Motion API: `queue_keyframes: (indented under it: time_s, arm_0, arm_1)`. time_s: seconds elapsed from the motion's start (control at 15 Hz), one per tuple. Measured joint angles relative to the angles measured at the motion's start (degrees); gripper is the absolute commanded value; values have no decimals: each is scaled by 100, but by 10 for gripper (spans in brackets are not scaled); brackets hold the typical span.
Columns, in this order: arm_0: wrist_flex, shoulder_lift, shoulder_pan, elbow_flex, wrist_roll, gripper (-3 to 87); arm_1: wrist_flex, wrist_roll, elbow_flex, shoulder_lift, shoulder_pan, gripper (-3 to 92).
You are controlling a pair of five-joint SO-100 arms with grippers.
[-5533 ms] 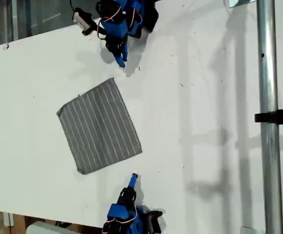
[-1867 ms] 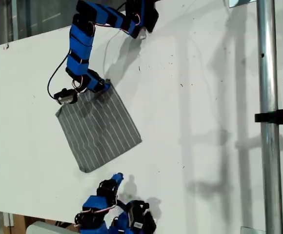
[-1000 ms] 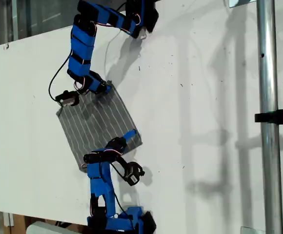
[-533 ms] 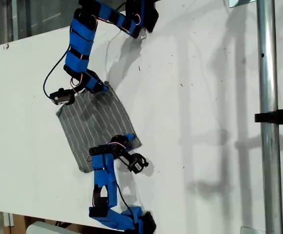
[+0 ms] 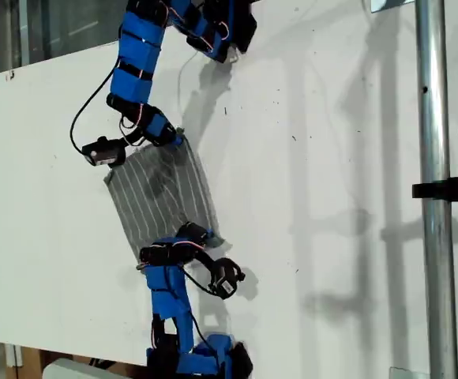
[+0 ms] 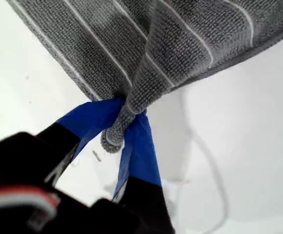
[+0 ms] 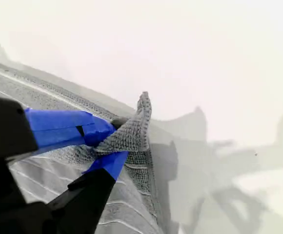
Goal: Grasp corners of a towel and fold twice.
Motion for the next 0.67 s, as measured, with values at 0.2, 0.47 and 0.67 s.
queue_keyframes:
  time_s: [0.2,0.47,0.67]
  arm_0:
    - [141,554,1002,-70,-615,-29]
    - [237,1011,1521,-70,-1222,-29]
    - [352,1020,729,-18,-668,-29]
  arm_1:
    - [782,976,193,1371,-1213,-3]
    - [1046,1767,378,2153,-2004,-3]
    - [141,958,475,1670,-729,-3]
